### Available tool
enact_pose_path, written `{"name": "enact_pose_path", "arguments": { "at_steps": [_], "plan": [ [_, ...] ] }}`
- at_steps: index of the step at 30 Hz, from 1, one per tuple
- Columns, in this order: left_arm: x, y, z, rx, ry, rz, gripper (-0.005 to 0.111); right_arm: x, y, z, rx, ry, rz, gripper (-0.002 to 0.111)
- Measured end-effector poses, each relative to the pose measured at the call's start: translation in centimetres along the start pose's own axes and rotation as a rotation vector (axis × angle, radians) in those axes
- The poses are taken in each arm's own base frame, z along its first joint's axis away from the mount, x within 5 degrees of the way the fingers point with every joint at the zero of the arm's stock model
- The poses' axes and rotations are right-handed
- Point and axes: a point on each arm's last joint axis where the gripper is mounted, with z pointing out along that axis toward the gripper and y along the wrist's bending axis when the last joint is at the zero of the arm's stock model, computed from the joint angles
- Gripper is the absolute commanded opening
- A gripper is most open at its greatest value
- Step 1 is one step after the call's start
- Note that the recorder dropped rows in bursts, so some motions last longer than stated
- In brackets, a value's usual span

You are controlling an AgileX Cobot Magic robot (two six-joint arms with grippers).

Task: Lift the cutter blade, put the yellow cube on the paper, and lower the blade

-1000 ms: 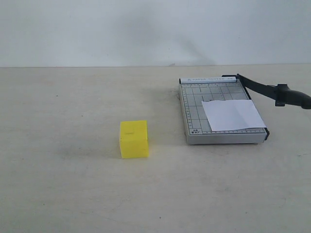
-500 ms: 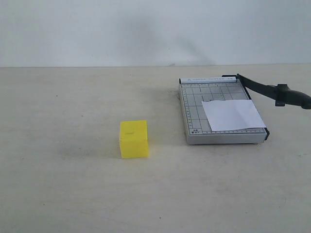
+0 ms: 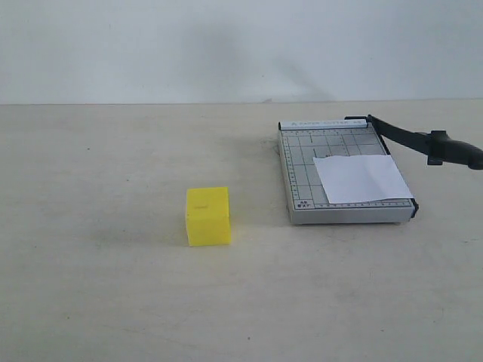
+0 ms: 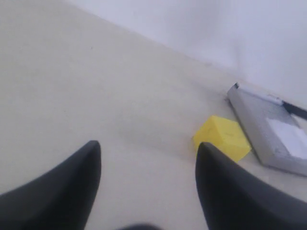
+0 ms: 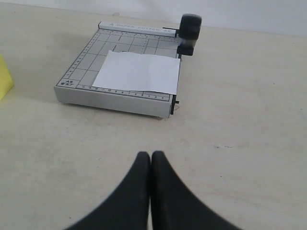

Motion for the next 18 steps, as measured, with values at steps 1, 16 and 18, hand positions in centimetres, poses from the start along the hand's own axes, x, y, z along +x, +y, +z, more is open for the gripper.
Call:
{"name": "enact_pose_path", "arguments": {
  "at_steps": [1, 16, 18],
  "plan": [
    [-0.4, 0.0, 0.0, -0.003, -0.043, 0.005, 0.056, 0.0, 0.0, 0.0, 0.0, 0.0, 0.0, 0.001],
    [-4.3, 0.0, -1.1, -0.016, -0.489, 0.048, 0.071, 0.0, 0.0, 0.0, 0.0, 0.0, 0.0, 0.001],
    [-4.3, 0.0, -1.1, -0.017, -0.491, 0.056, 0.071, 0.0, 0.0, 0.0, 0.0, 0.0, 0.0, 0.001]
  ]
}}
